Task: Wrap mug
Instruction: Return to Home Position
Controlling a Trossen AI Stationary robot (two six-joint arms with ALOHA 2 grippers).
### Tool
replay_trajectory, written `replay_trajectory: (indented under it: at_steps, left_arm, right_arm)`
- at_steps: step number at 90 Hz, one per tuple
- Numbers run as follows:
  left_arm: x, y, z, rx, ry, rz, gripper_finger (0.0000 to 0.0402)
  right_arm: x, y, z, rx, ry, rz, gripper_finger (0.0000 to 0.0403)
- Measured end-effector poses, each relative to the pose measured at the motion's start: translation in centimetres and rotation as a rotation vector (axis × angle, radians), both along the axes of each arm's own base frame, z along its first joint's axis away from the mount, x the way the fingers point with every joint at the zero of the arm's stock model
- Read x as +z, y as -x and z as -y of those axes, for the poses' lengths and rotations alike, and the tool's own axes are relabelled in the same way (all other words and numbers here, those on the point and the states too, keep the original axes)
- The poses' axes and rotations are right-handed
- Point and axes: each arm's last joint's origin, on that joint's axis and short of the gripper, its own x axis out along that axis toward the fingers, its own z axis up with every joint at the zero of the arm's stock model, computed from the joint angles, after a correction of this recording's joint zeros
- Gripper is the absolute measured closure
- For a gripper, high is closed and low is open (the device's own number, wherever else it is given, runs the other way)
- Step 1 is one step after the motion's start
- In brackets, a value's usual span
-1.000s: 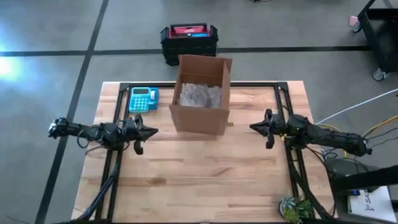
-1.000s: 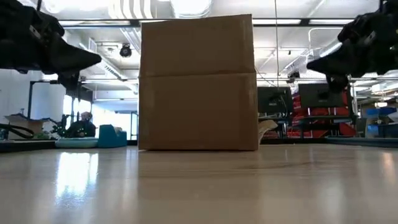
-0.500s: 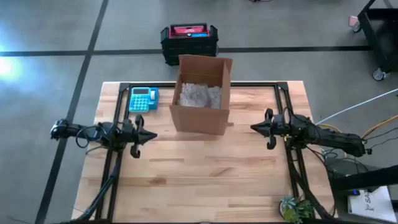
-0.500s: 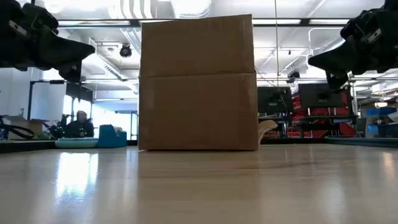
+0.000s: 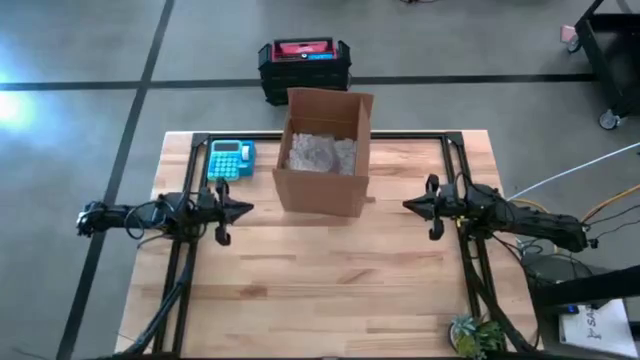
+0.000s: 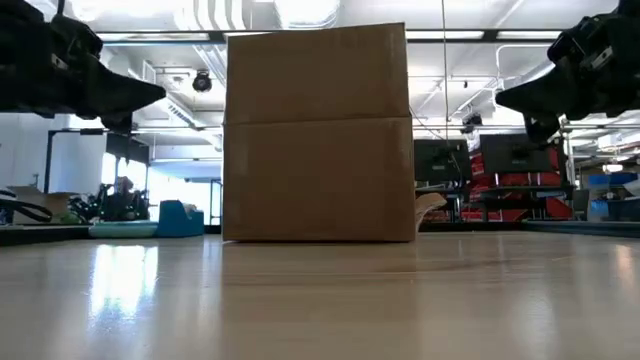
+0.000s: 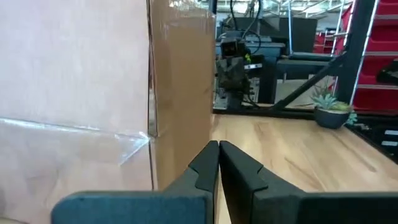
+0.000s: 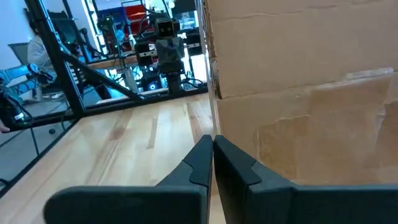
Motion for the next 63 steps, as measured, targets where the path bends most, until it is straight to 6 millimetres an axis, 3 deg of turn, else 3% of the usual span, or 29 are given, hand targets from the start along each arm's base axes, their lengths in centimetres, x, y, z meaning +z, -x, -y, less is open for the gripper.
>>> replay_trajectory:
  at_steps: [63]
  left_arm:
    - [-0.82,-0.86,0.02,0.009,0.058,-0.11,0.0402]
  right_arm:
    - [0.0,0.0,0.01,-0.003,-0.008,0.001,0.0403]
